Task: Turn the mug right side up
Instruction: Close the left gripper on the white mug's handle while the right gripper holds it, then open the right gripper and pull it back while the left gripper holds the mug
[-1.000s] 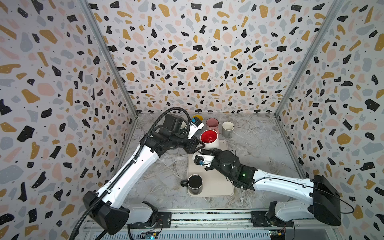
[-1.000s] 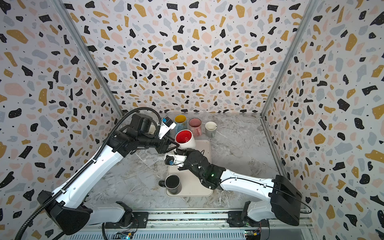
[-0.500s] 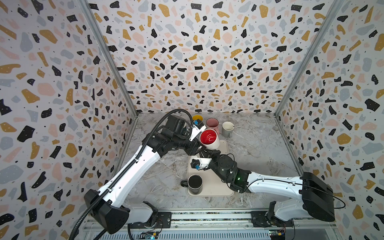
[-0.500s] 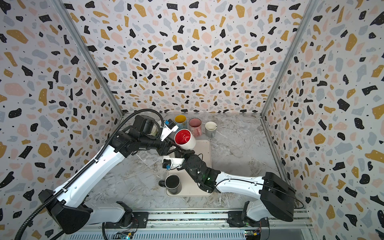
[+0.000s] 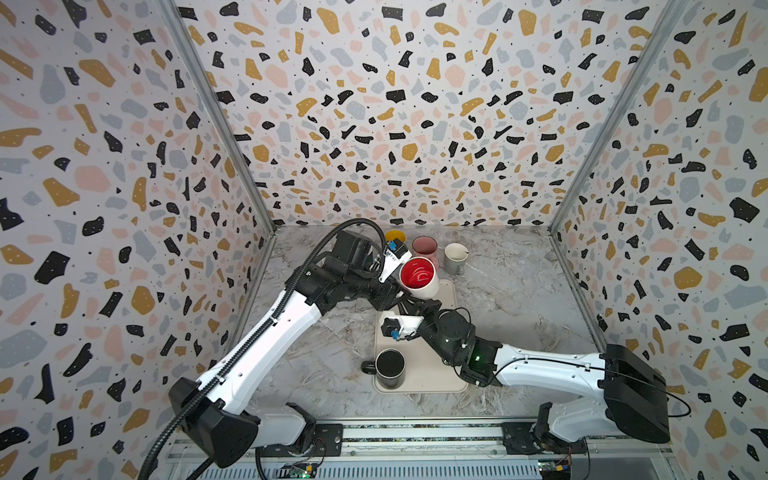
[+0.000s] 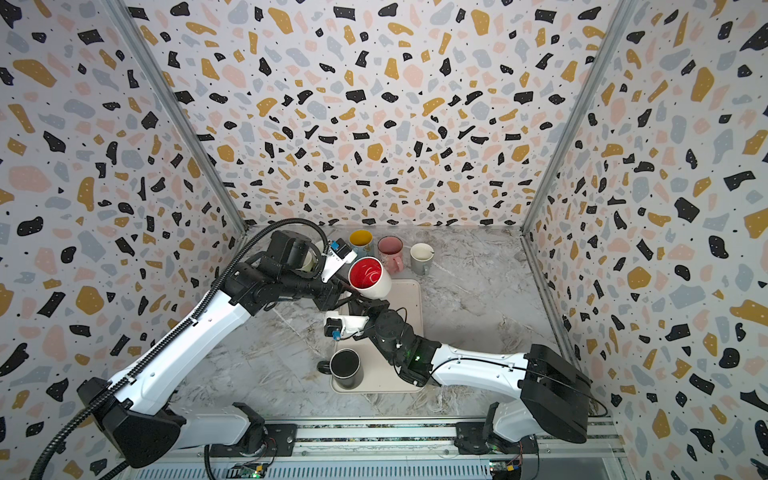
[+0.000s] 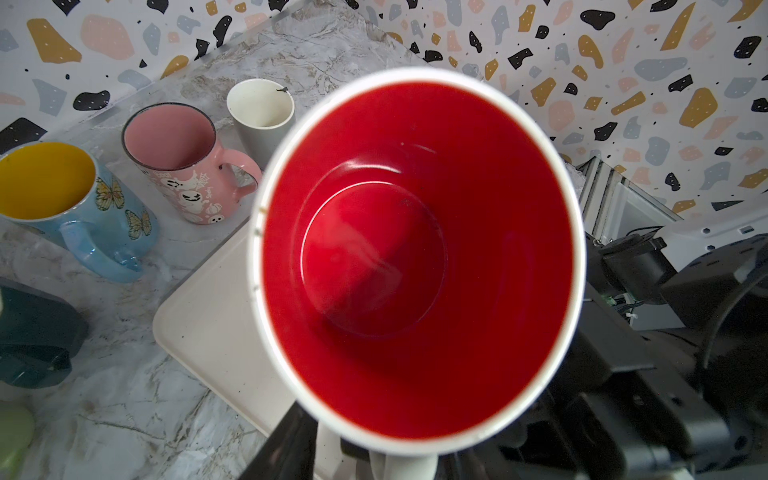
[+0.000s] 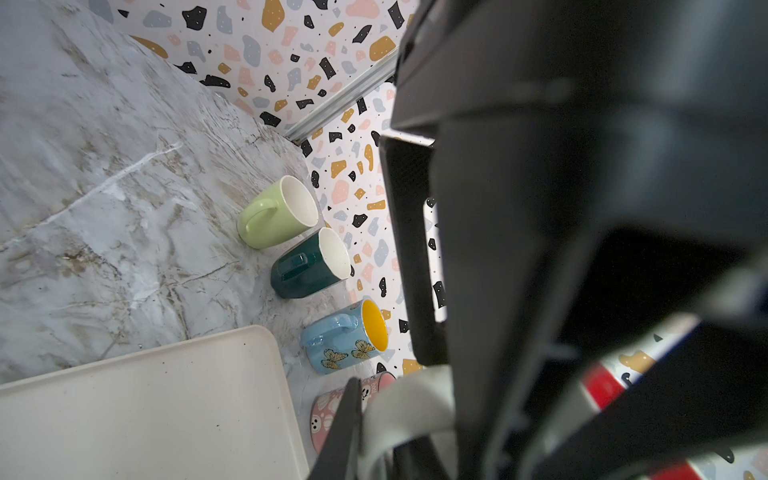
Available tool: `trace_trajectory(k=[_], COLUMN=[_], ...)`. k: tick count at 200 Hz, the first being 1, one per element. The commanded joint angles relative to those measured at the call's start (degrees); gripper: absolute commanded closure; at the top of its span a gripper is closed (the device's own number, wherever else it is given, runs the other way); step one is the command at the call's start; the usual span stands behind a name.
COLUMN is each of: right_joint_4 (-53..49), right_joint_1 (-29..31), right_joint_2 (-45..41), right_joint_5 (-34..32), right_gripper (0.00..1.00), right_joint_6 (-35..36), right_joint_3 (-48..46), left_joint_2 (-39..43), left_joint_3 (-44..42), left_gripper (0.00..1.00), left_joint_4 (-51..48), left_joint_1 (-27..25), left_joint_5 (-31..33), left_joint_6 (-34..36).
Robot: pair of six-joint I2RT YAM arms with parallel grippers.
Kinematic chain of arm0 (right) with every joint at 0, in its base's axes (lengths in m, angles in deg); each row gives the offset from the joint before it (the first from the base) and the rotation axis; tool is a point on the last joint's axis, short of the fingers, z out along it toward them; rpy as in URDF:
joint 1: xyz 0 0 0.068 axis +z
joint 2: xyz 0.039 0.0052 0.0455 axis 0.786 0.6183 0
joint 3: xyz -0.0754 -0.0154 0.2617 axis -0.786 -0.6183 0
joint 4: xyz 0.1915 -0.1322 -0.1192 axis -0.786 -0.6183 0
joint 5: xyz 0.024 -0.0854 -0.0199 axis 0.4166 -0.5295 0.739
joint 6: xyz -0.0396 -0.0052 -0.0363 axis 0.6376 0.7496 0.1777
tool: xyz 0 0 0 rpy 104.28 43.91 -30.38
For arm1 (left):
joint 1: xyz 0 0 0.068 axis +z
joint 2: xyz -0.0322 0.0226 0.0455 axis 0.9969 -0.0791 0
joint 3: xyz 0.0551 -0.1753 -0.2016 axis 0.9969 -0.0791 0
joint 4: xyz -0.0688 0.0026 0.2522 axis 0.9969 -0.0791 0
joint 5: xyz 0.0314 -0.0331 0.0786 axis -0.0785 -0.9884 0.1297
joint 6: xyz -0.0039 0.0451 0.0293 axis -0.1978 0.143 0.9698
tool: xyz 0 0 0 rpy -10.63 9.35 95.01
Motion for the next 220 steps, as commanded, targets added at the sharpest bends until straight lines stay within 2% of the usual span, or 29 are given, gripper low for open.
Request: trace_trajectory(k=[1,40,72,80,98,115,220], right_joint_4=[7.91,8.78,8.99,9.0,9.03,9.07,8.77], right_joint_1=[0.55,1.06,1.4,1.52,1.59,1.72,1.78], right_joint_2=[-3.34,-3.38,-3.54,-3.49,-3.47,-3.6,-4.02], right_joint_5=[-0.91,-0.91,-1.0,-1.0,-1.18,-1.26,-2.6], right_gripper=[1.0,1.0,1.0,1.0,1.0,1.0,1.0], right_joint_6=[1.49,2.3,2.3,2.3,2.34,2.38,1.7], right_joint_3=[1.19,1.19,1.02,1.02,0.94,0.85,0.08], left_joint_2=[-0.96,-1.24,-1.93,-2.2,-2.71,-3.3,-3.03], left_joint_3=[-0.92,-1.1,-1.06,-0.97,-0.66,-0.48,-0.37], left_gripper=[0.54,0.58,0.66,0.71,0.88,1.0,1.0], left_joint_4=[0.37,0.02,-0.82,-0.94,-0.96,-0.95,0.97], left_joint_1=[-0.27,-0.27,-0.27,-0.27,-0.26,-0.27,-0.27], left_joint_5=[0.63,0.34,0.22,0.28,0.62,0.55,0.5], left_joint_6=[-0.12,-0.31,-0.46,-0.53,-1.08,-1.31,-2.46])
